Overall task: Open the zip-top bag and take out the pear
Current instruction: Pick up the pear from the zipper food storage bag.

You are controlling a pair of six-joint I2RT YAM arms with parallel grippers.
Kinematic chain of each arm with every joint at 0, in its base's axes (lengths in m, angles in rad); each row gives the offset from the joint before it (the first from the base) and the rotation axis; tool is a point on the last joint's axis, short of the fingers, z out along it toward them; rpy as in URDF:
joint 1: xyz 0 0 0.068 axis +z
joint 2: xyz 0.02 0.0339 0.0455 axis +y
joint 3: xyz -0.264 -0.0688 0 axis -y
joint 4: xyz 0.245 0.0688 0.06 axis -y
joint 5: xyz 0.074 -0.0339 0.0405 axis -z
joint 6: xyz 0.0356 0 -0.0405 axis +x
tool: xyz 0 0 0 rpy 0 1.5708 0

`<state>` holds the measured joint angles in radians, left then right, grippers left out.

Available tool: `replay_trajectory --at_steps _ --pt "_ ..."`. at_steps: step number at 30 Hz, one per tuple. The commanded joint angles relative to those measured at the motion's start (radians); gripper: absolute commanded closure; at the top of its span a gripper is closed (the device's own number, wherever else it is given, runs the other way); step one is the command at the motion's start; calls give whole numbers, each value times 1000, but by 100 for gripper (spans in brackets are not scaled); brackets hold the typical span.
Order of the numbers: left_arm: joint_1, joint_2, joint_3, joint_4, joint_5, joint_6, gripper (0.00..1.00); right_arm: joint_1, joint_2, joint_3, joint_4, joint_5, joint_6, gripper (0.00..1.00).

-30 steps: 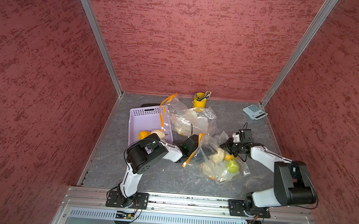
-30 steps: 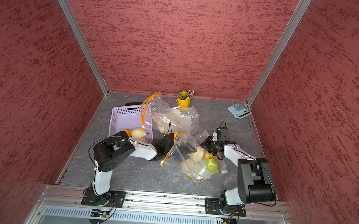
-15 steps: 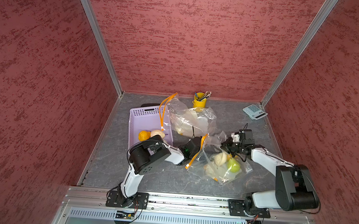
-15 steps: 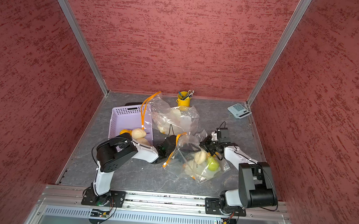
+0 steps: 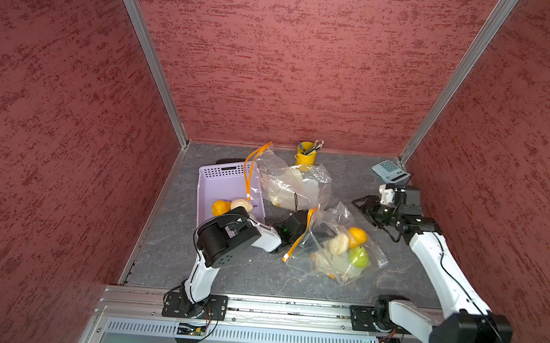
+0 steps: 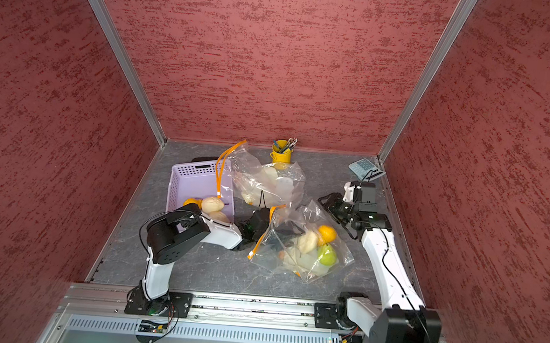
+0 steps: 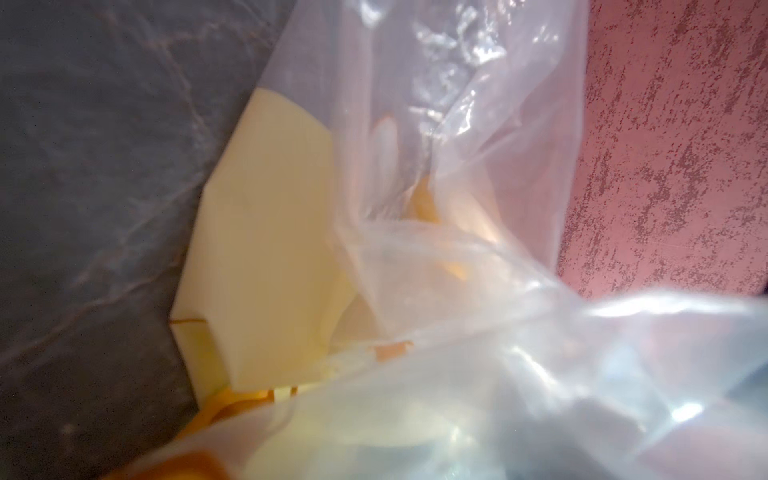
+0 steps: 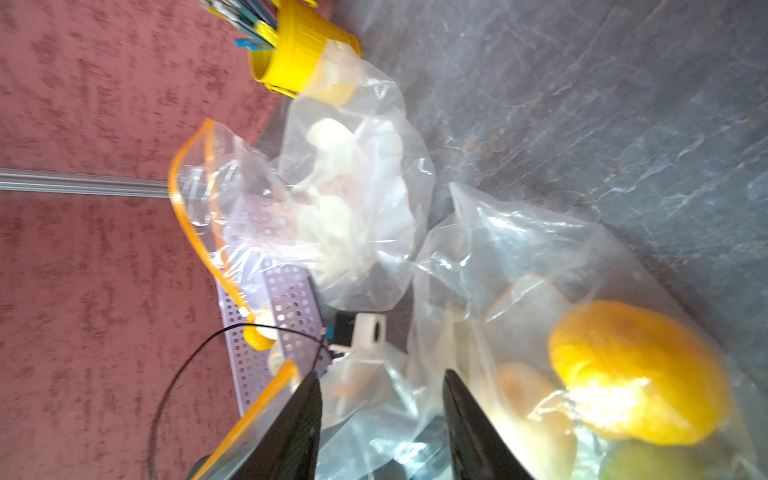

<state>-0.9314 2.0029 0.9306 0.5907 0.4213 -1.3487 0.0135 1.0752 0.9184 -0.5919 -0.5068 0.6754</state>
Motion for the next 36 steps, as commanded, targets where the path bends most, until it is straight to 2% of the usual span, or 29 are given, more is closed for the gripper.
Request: replay_trajectory --at_steps 1,2,4,6,11,13,17,20,23,30,33,36 --pt "8 -34 -19 13 1 16 15 9 -59 -37 -189 16 -20 88" --pt "9 -33 -21 22 5 14 15 21 -88 -59 -202 18 -4 95" --pt "12 -36 -25 31 9 13 15 76 -153 -108 -227 34 35 96" --pt "13 -39 -33 44 10 11 15 125 -209 -148 -259 103 77 100" --pt "16 -31 -41 73 12 3 15 176 -269 -298 -239 186 145 100" --pt "16 -29 -36 72 16 4 15 178 -241 -327 -237 272 147 100" --pt "14 -33 -40 78 17 6 15 177 -145 -322 -164 362 148 98" --pt "15 -27 -35 92 22 4 15 177 -38 -311 -74 372 149 92" --pt "14 -20 -27 100 22 -1 15 174 57 -292 -51 441 142 91" --pt "17 1 -2 115 -8 -20 14 171 195 -289 97 413 114 85" --pt "19 -1 19 105 -36 -18 14 171 200 -275 86 429 95 82" --pt "20 -13 44 86 -56 -5 14 171 109 -254 12 482 93 77"
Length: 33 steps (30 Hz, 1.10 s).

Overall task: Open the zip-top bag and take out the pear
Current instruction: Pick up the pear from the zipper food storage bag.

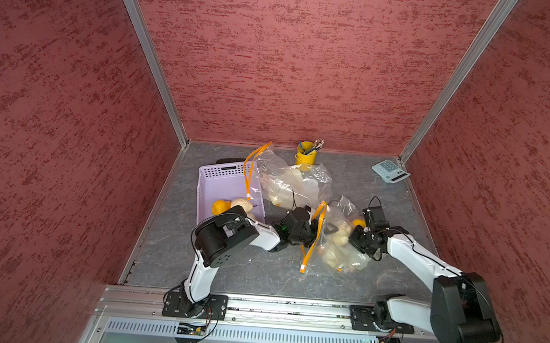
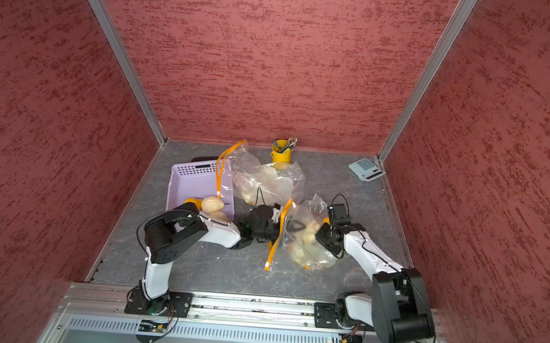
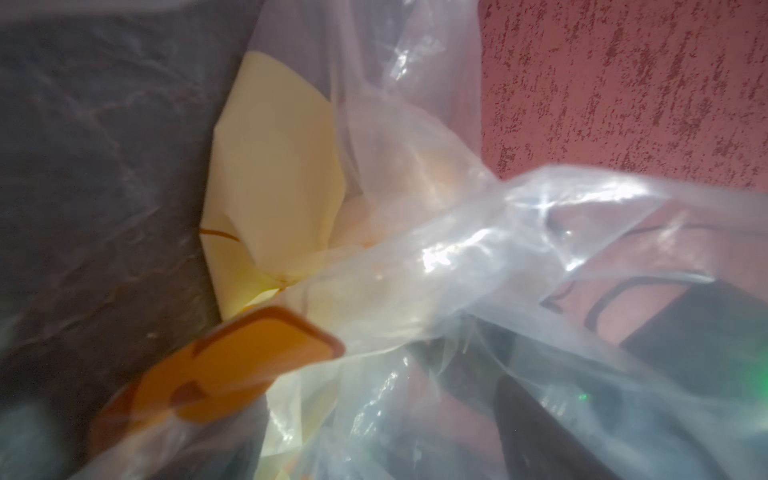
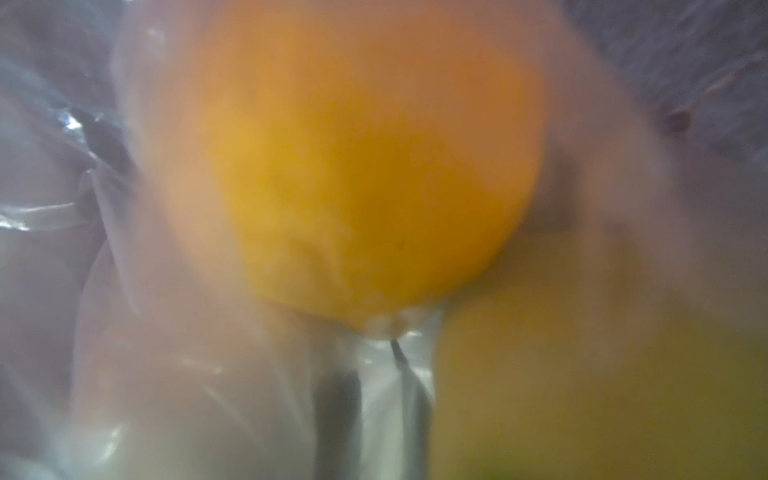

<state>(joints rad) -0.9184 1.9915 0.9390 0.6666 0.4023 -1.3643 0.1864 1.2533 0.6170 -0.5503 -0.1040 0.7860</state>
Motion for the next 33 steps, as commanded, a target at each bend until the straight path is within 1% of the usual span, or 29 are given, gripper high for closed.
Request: replay_trajectory --at_steps 1,2,6,8,10,13,15,19,23,27,31,33 --pt "8 -6 49 -5 -42 24 14 -5 -100 59 -65 99 -23 77" --pt "10 -8 65 -24 -39 35 14 -10 -132 78 -100 106 -33 76" --pt "20 14 88 -36 -18 38 14 -18 -215 183 -220 124 -76 67" --pt "25 23 88 -41 -19 37 14 -35 -195 221 -243 119 -100 61" --pt "29 30 89 -38 -15 37 14 -63 -139 236 -229 104 -119 61" --pt "31 41 101 -21 0 27 14 -99 -26 236 -166 81 -136 62" --pt "26 43 125 -47 10 38 14 -113 44 215 -99 35 -131 62" --pt "14 53 147 -75 22 49 14 -113 127 167 11 -24 -104 63" --pt "6 61 145 -104 36 49 14 -113 171 138 80 -86 -85 63" --pt "-5 61 146 -180 44 83 14 -110 178 103 140 -136 -65 64" --pt "-7 90 137 -134 60 69 14 -107 198 73 199 -197 -60 65" --pt "-13 91 143 -179 36 71 14 -105 237 63 232 -225 -57 67"
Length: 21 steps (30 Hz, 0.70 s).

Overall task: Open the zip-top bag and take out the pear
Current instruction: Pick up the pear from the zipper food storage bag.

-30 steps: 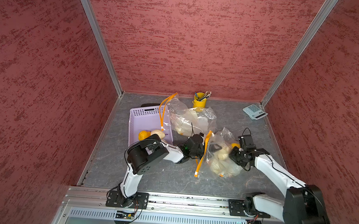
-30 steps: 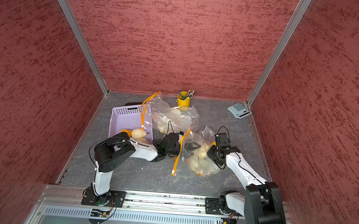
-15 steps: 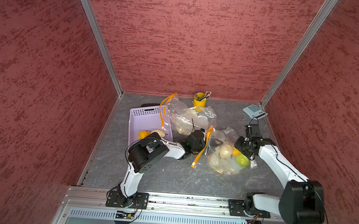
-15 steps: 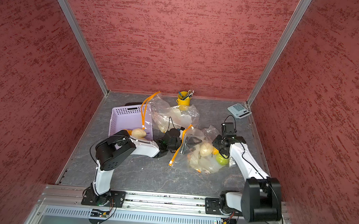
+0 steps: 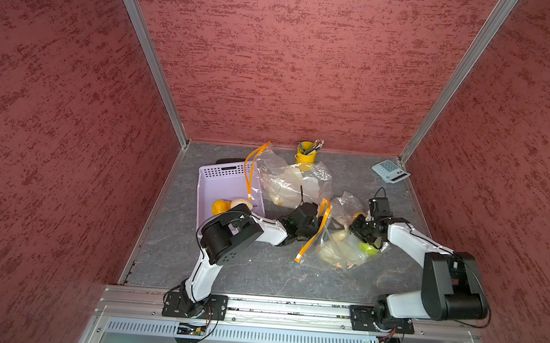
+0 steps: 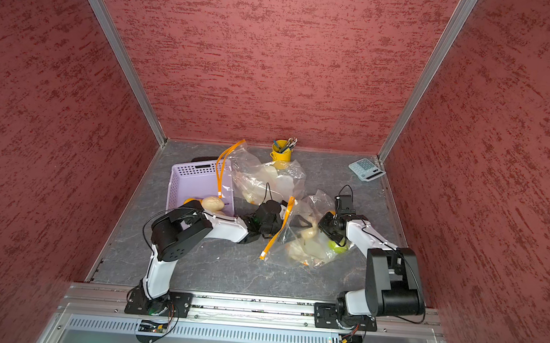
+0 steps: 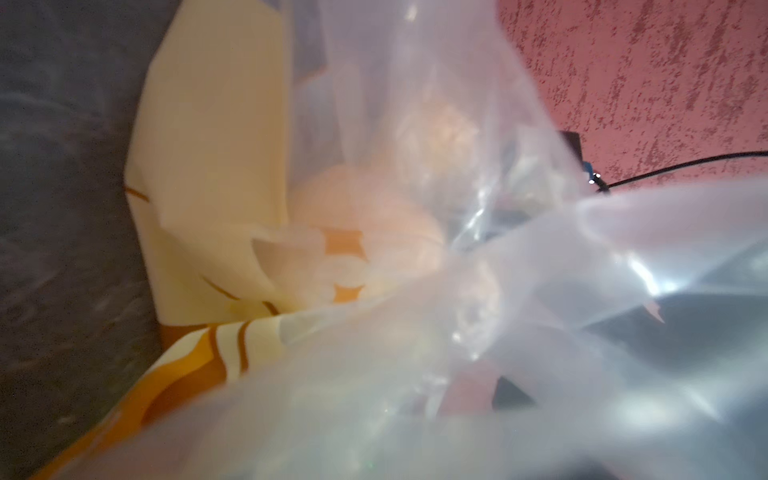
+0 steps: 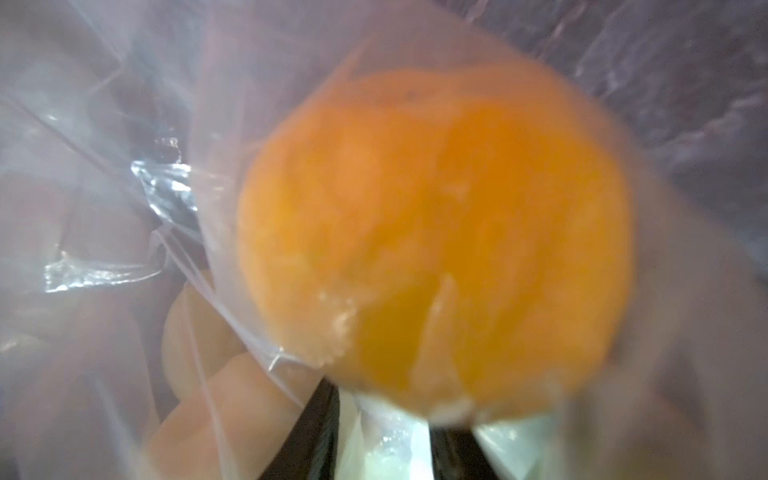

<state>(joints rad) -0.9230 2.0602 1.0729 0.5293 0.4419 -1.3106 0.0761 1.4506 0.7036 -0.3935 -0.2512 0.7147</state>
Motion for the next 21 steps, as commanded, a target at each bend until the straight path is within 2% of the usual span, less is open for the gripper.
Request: replay_trajectory --at_steps 1,5,6,9,13,21 --pt "-9 14 -5 -41 -37 21 14 8 47 -27 87 -86 14 68" --pt "-1 8 0 -34 -69 31 14 17 62 -34 120 -127 8 69" --pt "0 8 14 -80 -75 43 15 19 66 -30 123 -140 0 69" --pt "-1 -24 -4 -144 -153 67 15 20 71 -6 74 -89 -20 68" --pt "9 -52 -53 -62 -228 51 15 21 72 25 67 -47 -12 65" --pt "10 -72 -68 3 -288 39 14 21 103 109 46 -64 -55 57"
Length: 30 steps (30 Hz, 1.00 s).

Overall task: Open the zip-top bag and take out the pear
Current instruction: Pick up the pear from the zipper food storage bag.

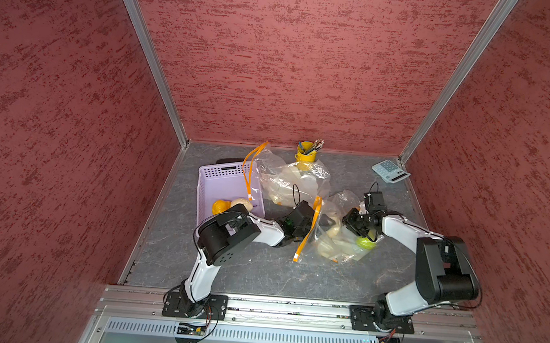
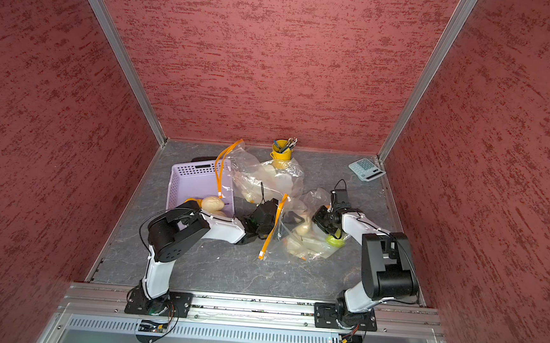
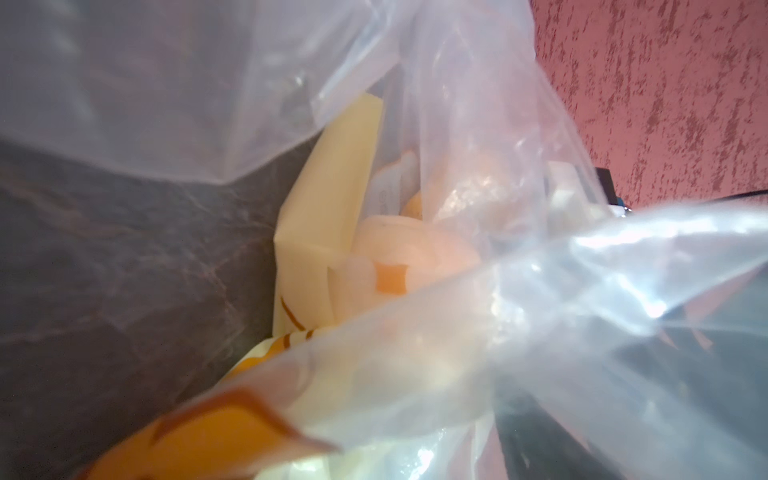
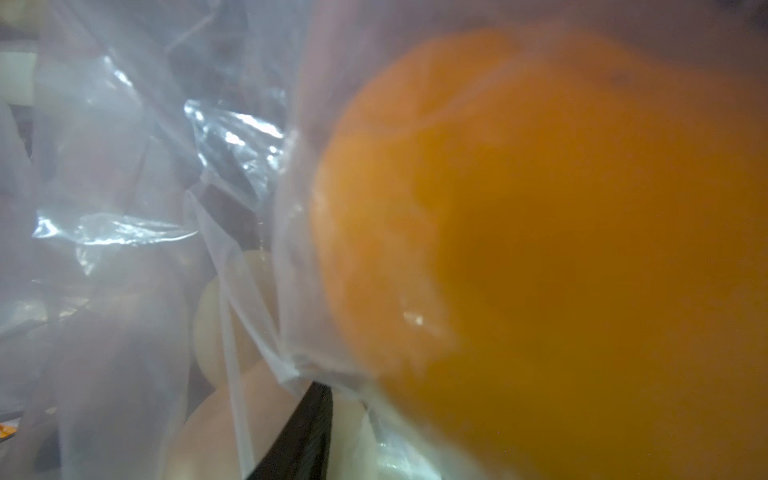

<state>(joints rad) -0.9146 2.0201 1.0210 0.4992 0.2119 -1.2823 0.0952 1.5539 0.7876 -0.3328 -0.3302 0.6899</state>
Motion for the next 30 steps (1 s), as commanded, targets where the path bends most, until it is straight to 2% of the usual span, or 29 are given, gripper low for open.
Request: replay_trajectory --at_steps 1,4,7,9,14,23,30 --pt "-1 -33 -21 34 -72 6 14 2 11 32 -12 -7 -39 56" --pt "-1 -33 -51 108 -81 -12 14 3 21 47 -37 1 -74 56" --pt "1 -46 -87 193 -73 -19 13 2 -31 37 -20 -4 -90 53" --pt "2 -53 -89 209 -63 -28 13 3 -44 58 -30 -24 -112 49" --pt "9 -24 -52 185 -37 -28 13 21 20 117 -66 -63 -184 49" --pt "22 2 -1 59 -21 4 13 87 145 139 -5 -115 -214 51" --pt "35 -24 15 -134 -59 51 13 115 181 127 37 -132 -245 54"
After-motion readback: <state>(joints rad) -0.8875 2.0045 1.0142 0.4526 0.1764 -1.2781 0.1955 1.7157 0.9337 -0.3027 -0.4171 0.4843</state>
